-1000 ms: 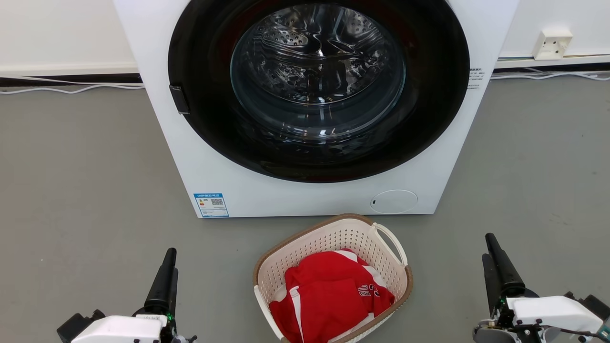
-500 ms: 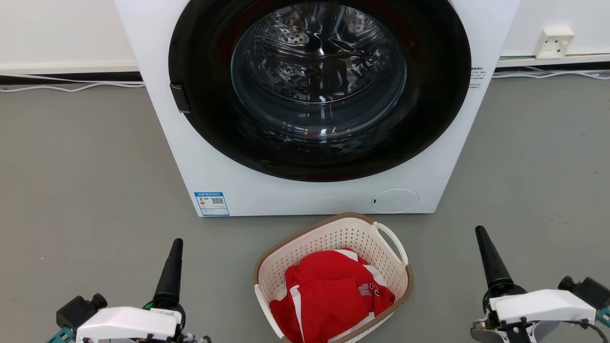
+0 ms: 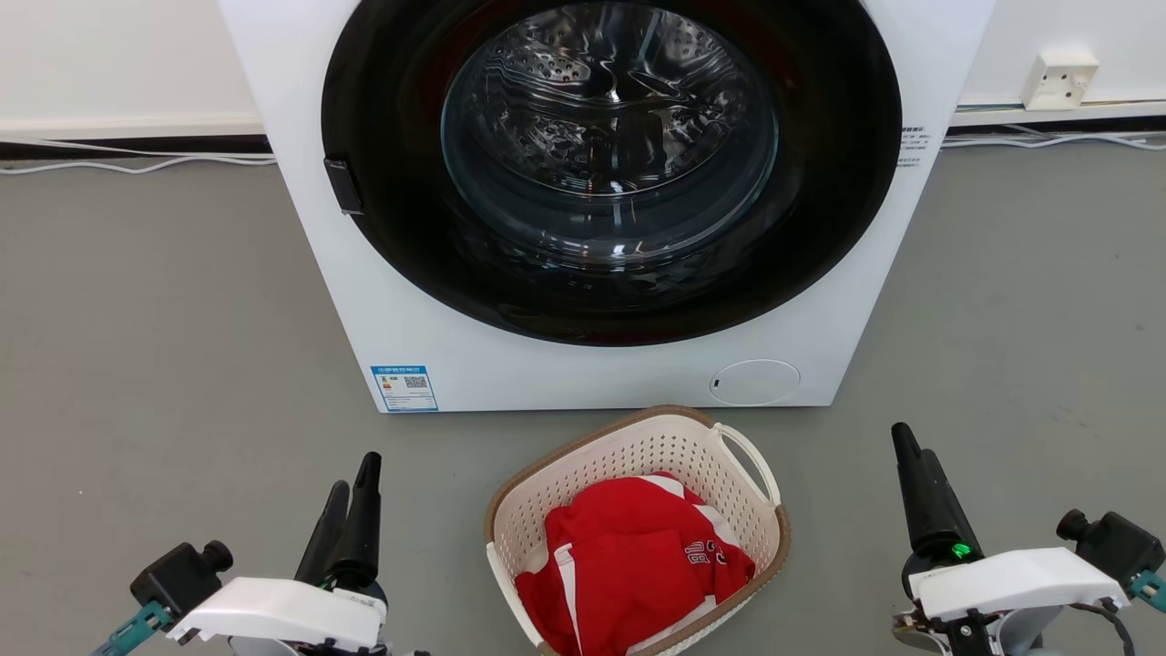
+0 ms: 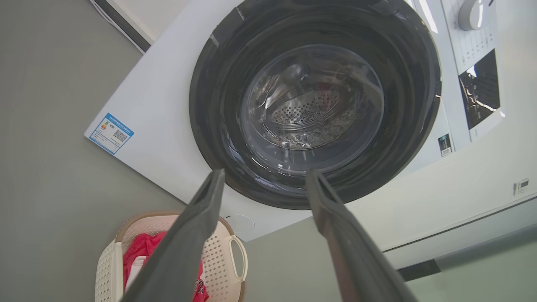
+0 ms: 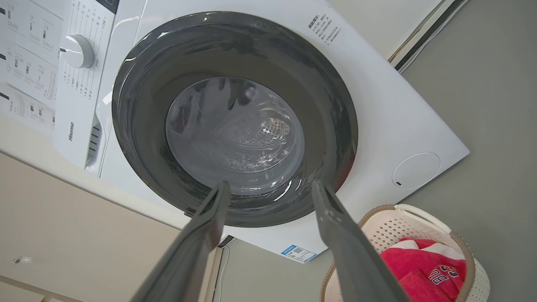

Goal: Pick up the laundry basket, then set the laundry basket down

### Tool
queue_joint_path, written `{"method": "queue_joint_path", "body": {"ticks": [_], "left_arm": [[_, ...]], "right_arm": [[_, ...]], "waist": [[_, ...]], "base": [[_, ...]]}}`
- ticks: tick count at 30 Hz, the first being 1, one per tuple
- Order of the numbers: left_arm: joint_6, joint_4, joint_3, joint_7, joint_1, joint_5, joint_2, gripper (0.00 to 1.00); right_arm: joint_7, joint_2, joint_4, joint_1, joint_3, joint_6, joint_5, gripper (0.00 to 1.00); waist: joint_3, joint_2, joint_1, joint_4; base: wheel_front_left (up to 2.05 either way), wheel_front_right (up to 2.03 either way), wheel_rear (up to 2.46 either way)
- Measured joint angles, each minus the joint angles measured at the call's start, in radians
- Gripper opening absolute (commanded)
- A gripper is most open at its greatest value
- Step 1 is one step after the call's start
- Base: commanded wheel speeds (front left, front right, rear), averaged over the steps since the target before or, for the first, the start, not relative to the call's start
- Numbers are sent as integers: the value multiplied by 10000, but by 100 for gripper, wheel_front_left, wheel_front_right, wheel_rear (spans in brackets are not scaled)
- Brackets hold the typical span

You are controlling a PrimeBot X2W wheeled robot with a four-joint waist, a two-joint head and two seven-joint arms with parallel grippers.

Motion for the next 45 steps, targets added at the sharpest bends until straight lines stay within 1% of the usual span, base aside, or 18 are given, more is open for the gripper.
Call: {"method": "queue_joint_path", "body": {"ticks": [4,13,14,19,22,31,38,45], "left_arm": [[113,-10,-119,-92,-9,629,6,100],[207,-79,-328,-384,-48,1672,15,100],[215,-121,-368,-441,-55,1931,21,100],[244,-163,-468,-596,-183,2550,27,100],[330,-165,-502,-681,-188,2847,31,100],[349,-221,-660,-909,-196,3825,40,100],[500,-345,-780,-1108,-200,4525,48,100],[512,-487,-857,-1321,-233,5185,59,100]], "right_arm": [[-104,-6,-36,-10,12,2,-518,100],[-349,-2,-86,-189,98,2,-1756,100],[-431,2,-75,-190,96,4,-2013,100],[-566,19,-17,-192,54,4,-2761,100],[-639,40,42,-194,6,4,-3206,100],[-867,94,94,-204,10,4,-4236,100],[-1049,98,102,-303,155,4,-5041,100],[-1258,98,82,-411,186,6,-5883,100]], "waist": [[3,0,0,6],[15,0,0,25],[31,0,0,31],[60,0,0,35],[65,0,0,33],[93,0,0,22],[113,0,0,16],[182,1,0,13]], "base": [[0,0,0],[0,0,0],[0,0,0],[0,0,0],[0,0,0],[0,0,0],[0,0,0],[0,0,0]]}}
